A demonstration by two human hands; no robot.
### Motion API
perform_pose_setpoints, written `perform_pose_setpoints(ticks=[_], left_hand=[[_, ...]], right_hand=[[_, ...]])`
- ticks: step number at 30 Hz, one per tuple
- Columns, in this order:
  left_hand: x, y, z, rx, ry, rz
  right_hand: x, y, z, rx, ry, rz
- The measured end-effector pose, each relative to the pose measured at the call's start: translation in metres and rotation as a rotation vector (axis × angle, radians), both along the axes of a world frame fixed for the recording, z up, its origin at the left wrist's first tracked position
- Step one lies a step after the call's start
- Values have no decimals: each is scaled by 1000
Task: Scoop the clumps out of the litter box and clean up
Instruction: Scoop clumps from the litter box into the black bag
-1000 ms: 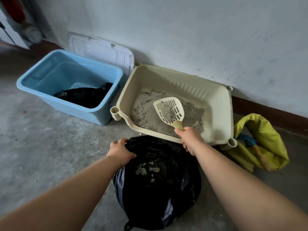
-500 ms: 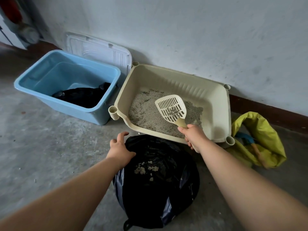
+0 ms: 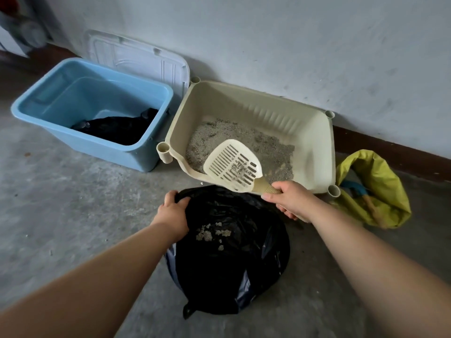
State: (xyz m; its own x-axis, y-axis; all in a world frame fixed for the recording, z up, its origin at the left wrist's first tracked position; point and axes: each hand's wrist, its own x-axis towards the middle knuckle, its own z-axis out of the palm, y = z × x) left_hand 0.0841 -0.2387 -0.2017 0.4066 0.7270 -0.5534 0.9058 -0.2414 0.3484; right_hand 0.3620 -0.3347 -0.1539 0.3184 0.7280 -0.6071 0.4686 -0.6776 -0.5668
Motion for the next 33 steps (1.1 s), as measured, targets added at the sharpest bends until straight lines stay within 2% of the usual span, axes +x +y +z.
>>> perform_pose_setpoints(ticks=[5, 9, 11, 14, 24, 29, 33], left_hand=[[-1, 5, -1, -37, -168, 135], [-2, 6, -5, -43, -203, 169], [-2, 6, -6, -55, -205, 175], [1, 4, -6, -60, -202, 190], [2, 6, 1, -56, -216, 190], [6, 8, 6, -55, -244, 185], [6, 9, 7, -47, -244, 177]], right_hand=[[-12, -23, -2, -43, -181, 290], [-16, -45, -16, 96, -666, 581], [-19, -50, -22, 170, -764, 645], [-19, -52, -22, 234, -773, 608], [-20, -34, 2, 186, -682, 436], [-13, -7, 26, -19, -637, 505], [2, 8, 39, 16, -547, 346]])
